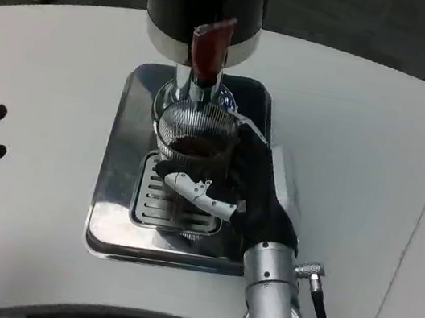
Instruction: Grasp the cup under the faucet to collect the drink, then remove the cup.
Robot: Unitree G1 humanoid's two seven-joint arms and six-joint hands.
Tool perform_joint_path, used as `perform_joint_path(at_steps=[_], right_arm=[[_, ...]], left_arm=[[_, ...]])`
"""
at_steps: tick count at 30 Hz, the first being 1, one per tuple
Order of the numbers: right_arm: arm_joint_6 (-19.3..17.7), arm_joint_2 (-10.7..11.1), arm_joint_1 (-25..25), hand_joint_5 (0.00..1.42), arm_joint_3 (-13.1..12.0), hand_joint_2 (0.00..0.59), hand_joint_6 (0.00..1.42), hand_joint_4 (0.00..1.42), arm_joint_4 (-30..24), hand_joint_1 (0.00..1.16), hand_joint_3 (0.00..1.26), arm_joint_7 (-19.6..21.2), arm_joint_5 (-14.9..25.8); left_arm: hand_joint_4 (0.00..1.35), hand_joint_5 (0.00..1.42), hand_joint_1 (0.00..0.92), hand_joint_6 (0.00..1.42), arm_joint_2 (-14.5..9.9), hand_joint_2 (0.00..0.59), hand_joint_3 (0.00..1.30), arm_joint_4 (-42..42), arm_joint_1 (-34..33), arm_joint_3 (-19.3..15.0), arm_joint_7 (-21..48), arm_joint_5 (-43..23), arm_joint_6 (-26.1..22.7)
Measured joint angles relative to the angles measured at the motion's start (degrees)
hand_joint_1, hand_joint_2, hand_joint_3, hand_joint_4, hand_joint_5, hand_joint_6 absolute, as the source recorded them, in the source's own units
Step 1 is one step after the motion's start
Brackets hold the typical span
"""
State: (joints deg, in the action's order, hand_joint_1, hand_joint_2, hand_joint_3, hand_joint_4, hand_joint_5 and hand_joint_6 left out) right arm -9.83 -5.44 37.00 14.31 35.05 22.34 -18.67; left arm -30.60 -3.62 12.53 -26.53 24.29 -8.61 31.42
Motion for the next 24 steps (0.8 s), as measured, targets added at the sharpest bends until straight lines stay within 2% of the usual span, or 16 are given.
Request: perform_joint_path(at_steps=[7,9,13,18,24], right_arm=[[-1.84,0.00,0.29,0.66,-0.10,0.155,0.67,0.71,1.24,1.01,0.61,2.61,0.37],[-2.04,0.00,0.28,0.75,0.04,0.138,0.80,0.80,1.11,1.03,0.66,3.29,0.30],[-1.57,0.00,0.03,0.83,0.54,0.115,0.95,0.85,0.24,1.05,0.71,4.58,-0.09],[-0.66,-0.01,-1.22,0.89,2.02,0.094,1.05,0.88,-2.29,1.06,0.75,4.54,-0.32],[0.86,-0.05,-3.58,0.90,3.31,0.082,1.10,0.90,-6.04,1.07,0.77,4.47,-1.28]], left_arm=[[0.00,0.14,0.000,0.07,0.00,0.237,0.07,-0.32,0.22,-0.26,0.00,-0.01,-0.44],[0.00,0.14,0.000,0.07,-0.01,0.237,0.07,-0.34,0.12,-0.26,0.00,-0.01,-0.67],[0.00,0.14,0.000,0.06,-0.01,0.238,0.07,-0.33,-0.16,0.02,0.00,-0.01,-0.76],[0.00,0.14,0.000,0.06,-0.01,0.239,0.07,-0.34,-0.88,0.57,0.00,-0.01,-0.77],[0.00,0.14,0.000,0.06,-0.01,0.238,0.07,-0.34,-1.23,0.67,0.01,-0.01,-0.80]])
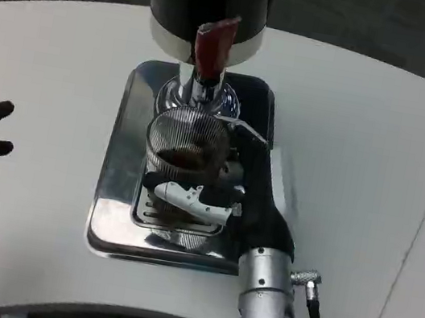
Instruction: Grasp the cup under the faucet to collect the drink, then remove the cup.
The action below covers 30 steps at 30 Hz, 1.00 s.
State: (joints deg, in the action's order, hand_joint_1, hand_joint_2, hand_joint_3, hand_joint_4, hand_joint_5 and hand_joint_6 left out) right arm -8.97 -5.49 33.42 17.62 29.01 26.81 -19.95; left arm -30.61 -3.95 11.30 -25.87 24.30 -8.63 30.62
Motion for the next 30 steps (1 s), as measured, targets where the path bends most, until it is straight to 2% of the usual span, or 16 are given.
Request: perform_joint_path(at_steps=[18,23,30], right_arm=[[5.05,-0.85,-7.85,0.93,1.14,0.081,1.17,0.94,-11.35,1.08,0.78,-2.37,-2.64],[5.95,-0.98,-9.40,0.94,1.14,0.074,1.19,0.94,-14.11,1.08,0.79,-2.37,-5.19],[7.24,-0.61,-11.08,0.95,1.80,0.073,1.20,0.95,-20.74,1.08,0.79,-3.37,-8.16]], left_arm=[[0.00,0.13,0.000,0.05,0.00,0.230,0.07,-0.12,-0.26,1.92,-0.01,0.05,-0.07],[0.00,0.13,0.000,0.04,0.00,0.230,0.07,-0.15,-0.29,2.13,-0.01,0.12,-0.09],[0.00,0.11,0.000,0.03,-0.04,0.230,0.06,-1.08,-0.51,2.24,-0.04,1.70,-0.05]])
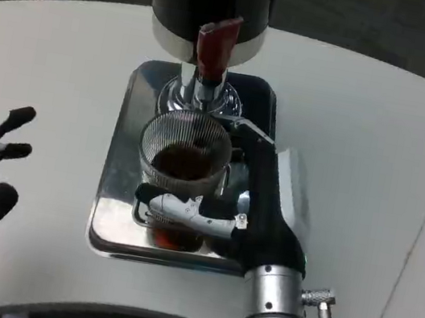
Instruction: Grasp the cup under the faucet to collect the drink, then remove the cup.
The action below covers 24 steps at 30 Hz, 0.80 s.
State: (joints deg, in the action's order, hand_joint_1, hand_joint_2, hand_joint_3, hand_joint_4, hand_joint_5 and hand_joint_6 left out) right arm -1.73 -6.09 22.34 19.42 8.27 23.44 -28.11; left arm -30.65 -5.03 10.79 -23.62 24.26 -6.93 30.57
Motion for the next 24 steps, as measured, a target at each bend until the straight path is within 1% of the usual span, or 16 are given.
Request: perform_joint_path(at_steps=[4,7,11,15,17,18,20,24], right_arm=[[1.76,1.02,-2.59,0.95,0.63,0.075,1.20,0.95,-3.62,1.08,0.79,-1.54,-1.02],[2.85,1.65,-4.04,0.95,0.91,0.078,1.21,0.95,-5.12,1.08,0.80,-2.42,-1.36],[3.16,2.26,-6.16,0.95,1.42,0.081,1.21,0.96,-6.94,1.08,0.80,-3.55,-1.36],[3.84,2.57,-7.55,0.95,1.72,0.082,1.22,0.97,-9.13,1.08,0.80,-4.61,-1.36],[4.22,2.69,-8.20,0.95,1.71,0.082,1.23,0.97,-10.73,1.08,0.80,-5.13,-1.37],[4.40,2.74,-8.46,0.95,1.68,0.082,1.23,0.97,-11.59,1.08,0.80,-5.44,-1.36],[4.91,2.89,-9.46,0.95,1.69,0.082,1.23,0.97,-14.10,1.08,0.80,-6.53,-1.37],[6.43,3.09,-11.83,0.96,1.77,0.082,1.23,0.97,-19.53,1.08,0.80,-9.55,-1.52]], left_arm=[[0.00,0.10,0.000,0.01,-0.17,0.230,0.04,-0.54,0.02,0.08,-0.01,1.41,0.03],[0.00,0.08,0.000,0.00,-0.37,0.223,0.03,-1.07,0.07,0.08,-0.17,3.12,0.03],[0.00,0.07,0.000,0.00,-0.38,0.222,0.02,-1.58,0.10,0.08,-0.25,3.54,0.03],[0.00,0.00,0.000,0.00,-0.54,0.190,0.00,-2.47,0.28,0.07,-0.46,5.92,0.03],[0.00,0.00,0.000,0.00,-0.75,0.175,0.00,-3.11,0.50,-0.05,-1.12,8.04,0.02],[0.00,0.00,0.000,0.00,-1.02,0.162,0.00,-3.68,0.75,-0.18,-1.51,9.68,0.03],[0.00,0.00,0.000,0.00,-1.72,0.156,0.00,-5.26,1.56,-0.54,-2.36,13.51,0.05],[0.00,0.00,0.000,0.00,-2.69,0.139,0.00,-7.77,3.55,-1.74,-4.14,20.52,0.19]])
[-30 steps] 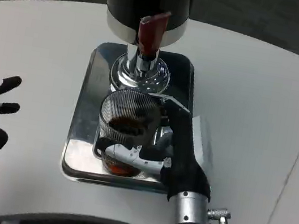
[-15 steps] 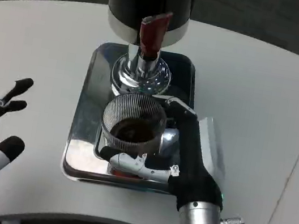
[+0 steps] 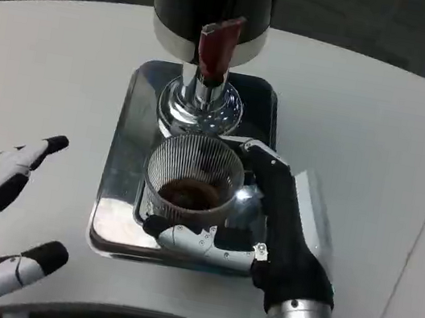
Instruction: Grasp the cup under the faucet to collect the drink, then remove the cup.
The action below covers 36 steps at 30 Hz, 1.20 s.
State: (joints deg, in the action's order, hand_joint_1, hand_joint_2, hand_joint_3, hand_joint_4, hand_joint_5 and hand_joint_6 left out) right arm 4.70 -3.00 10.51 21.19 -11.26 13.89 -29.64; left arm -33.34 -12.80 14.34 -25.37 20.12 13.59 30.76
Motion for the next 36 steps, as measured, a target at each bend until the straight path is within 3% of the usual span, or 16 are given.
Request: perform_joint_path(at_steps=[6,17,26,36], right_arm=[[2.68,0.75,-3.13,0.96,0.10,0.082,1.23,0.97,-7.19,1.08,0.80,-3.88,-0.27],[5.85,1.27,-8.41,0.96,1.91,0.081,1.24,0.97,-17.48,1.07,0.80,-10.24,-1.60],[7.78,2.30,-12.09,0.96,3.22,0.081,1.24,0.97,-25.60,1.07,0.81,-14.08,-2.79],[8.08,4.67,-17.73,0.96,6.10,0.081,1.23,0.97,-30.86,1.07,0.81,-16.09,-4.13]], left_arm=[[0.00,0.00,0.000,0.00,-0.50,0.122,0.00,-3.78,2.93,-1.29,-1.23,7.28,-1.19],[0.00,0.00,0.000,0.00,-0.25,0.084,0.00,-15.76,7.82,-0.82,-0.60,16.12,-10.23],[0.00,0.00,0.000,0.00,2.04,0.076,0.00,-23.73,13.53,-0.48,0.23,19.39,-13.94],[0.00,0.00,0.000,0.00,3.90,0.065,0.00,-26.29,16.95,-0.34,0.25,21.13,-15.02]])
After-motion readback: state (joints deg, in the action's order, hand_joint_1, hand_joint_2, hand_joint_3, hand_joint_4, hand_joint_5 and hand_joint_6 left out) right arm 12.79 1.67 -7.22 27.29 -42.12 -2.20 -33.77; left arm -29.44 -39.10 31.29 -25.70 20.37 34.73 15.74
